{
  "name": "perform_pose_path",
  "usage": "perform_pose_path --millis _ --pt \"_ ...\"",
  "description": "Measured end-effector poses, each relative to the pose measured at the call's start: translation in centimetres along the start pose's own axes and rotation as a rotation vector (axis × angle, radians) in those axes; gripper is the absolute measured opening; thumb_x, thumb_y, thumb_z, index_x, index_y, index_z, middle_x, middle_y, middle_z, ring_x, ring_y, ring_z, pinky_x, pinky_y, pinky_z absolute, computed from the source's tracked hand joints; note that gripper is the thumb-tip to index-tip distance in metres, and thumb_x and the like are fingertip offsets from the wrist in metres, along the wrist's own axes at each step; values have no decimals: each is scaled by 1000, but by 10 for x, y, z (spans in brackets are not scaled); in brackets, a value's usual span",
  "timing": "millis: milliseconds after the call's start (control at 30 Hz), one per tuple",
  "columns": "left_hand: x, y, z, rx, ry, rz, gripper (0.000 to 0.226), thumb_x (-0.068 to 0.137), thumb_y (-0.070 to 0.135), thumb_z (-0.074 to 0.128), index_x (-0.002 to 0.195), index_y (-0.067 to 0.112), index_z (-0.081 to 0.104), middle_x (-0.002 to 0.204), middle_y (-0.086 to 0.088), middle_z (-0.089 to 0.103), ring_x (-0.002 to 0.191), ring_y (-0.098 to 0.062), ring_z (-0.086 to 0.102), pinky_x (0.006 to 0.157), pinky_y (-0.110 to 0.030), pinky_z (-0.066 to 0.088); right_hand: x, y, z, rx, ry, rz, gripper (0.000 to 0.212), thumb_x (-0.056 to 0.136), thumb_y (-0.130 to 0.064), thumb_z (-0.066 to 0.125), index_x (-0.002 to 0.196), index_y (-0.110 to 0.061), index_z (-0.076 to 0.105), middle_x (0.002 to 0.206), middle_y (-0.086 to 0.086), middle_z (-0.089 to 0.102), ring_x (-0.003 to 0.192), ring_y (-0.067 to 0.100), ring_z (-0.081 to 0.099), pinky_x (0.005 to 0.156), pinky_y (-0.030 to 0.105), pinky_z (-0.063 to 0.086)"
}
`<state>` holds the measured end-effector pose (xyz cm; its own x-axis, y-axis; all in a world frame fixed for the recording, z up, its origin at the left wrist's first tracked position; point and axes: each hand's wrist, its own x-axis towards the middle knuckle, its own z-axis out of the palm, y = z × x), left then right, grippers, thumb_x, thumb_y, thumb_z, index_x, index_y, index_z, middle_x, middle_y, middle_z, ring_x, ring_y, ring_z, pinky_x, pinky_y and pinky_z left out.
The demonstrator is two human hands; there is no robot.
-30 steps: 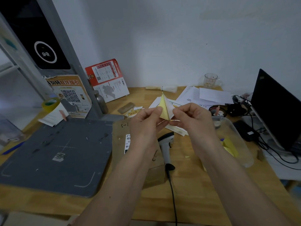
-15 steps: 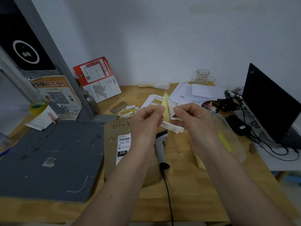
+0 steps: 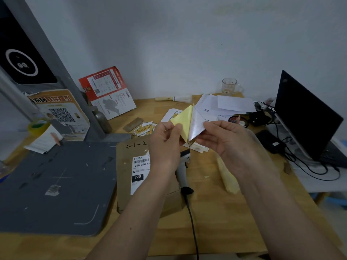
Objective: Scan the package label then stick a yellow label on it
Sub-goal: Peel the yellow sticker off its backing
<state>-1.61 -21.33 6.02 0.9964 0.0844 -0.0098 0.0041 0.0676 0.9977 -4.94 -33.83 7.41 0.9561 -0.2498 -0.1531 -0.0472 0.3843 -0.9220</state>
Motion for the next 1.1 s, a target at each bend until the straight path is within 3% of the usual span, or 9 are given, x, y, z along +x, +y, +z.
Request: perform_pose_path --millis 67,267,433,533,633,767,900,967,1100 --pt "0 1 0 -8 26 -16 15 93 14 58 100 2 63 92 -13 71 82 -22 69 63 -19 57 0 -1 -2 61 -38 32 5 81 -7 66 80 -2 66 82 16 72 77 25 70 72 32 60" --pt "-2 10 -2 -48 77 -13 12 91 13 62 98 4 66 88 -11 73 77 -21 71 60 -23 60 1 2 2 102 -160 -7 34 62 -14 73 92 0 63 100 24 64 90 29 66 84 37 58" --pt "0 16 -3 -98 121 -13 14 91 12 61 97 -1 64 83 -15 71 70 -22 71 55 -25 59 3 4 5 156 -209 -63 48 57 -29 79 93 -2 65 101 14 70 96 27 67 82 35 56" --pt "0 16 -3 -106 135 -5 14 91 12 62 96 -1 64 80 -14 71 70 -22 70 55 -26 60 1 9 11 -183 -52 -167 38 60 -30 84 89 -11 70 94 5 74 92 18 68 86 34 55" --pt "-1 15 -3 -37 161 57 8 89 14 65 90 7 66 74 -6 69 69 -18 69 63 -36 61 -1 17 18 -419 -10 -233 24 68 -19 83 87 -15 68 88 -3 71 89 12 68 77 26 56" --pt "-2 17 -4 -51 149 93 6 90 12 63 84 12 64 75 -5 71 65 -15 70 53 -25 58 1 19 20 -464 34 -263 9 76 -15 76 81 -11 70 81 0 72 76 5 65 68 16 51" --pt "0 19 -7 -7 161 130 5 90 13 64 85 12 65 72 0 70 59 -7 68 53 -18 56 1 18 18 -418 32 -216 8 80 -18 73 80 -10 73 78 4 72 74 12 66 68 19 53" --pt "2 19 -8 -34 139 114 5 90 14 64 88 9 66 72 0 69 60 -6 67 57 -18 57 1 16 18 -385 28 -198 8 82 -17 71 78 -10 72 75 3 71 72 11 66 66 16 52" --pt "-1 15 -5 19 2 98 6 86 27 68 90 23 68 91 4 71 89 -12 69 84 -35 58 3 13 23 -301 23 -188 15 86 -12 66 79 -1 71 76 11 71 72 15 66 65 16 53"
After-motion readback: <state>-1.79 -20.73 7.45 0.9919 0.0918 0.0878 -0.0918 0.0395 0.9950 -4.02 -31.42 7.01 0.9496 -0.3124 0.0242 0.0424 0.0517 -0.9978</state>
